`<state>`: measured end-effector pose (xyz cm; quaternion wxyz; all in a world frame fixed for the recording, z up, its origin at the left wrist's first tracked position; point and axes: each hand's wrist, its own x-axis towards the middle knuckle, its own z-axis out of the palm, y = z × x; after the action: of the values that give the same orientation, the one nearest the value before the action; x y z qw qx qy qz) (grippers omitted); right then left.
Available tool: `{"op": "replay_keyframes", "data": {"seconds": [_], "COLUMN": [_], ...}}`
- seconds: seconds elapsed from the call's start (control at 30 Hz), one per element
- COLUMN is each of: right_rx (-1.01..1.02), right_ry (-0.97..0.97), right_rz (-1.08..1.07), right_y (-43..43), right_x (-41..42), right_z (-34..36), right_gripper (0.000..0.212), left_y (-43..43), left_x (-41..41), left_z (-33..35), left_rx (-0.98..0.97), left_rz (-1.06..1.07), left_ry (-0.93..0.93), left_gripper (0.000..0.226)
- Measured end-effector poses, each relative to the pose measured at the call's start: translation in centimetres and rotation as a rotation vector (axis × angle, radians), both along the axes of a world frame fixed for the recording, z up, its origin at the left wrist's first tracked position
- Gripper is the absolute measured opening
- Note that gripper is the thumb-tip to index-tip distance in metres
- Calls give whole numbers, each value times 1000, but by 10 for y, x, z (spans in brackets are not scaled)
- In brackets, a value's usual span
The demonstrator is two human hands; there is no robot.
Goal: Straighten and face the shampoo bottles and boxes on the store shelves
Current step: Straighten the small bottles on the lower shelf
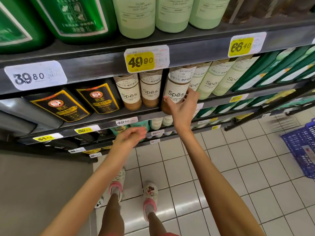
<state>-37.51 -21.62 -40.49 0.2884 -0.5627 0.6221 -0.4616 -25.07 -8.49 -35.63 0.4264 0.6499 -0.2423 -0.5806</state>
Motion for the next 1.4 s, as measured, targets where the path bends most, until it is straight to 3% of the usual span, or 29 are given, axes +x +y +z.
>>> {"op": "replay_keyframes", "data": {"seconds": [0.37,0.63,0.9,1.4], "right_rx": [26,16,53,84], "right_ry": [-89,-14,-64,-38], "right_rz": [-24,-81,-139,-28], "right_y": [-7,-15,-13,-20], "right_x": [16,24,24,15], "right_z": [-19,-17,-22,-18], "right_gripper": [71,72,54,48], "left_y": [35,41,43,55], "left_x": [25,10,9,-4], "left_z": [-18,-24,-21,-15], "left_rx": [40,53,55,114], "left_rz": [22,46,29,-45], "left_ry": [-80,-49,-67,-88], "left_gripper": [21,23,24,25]}}
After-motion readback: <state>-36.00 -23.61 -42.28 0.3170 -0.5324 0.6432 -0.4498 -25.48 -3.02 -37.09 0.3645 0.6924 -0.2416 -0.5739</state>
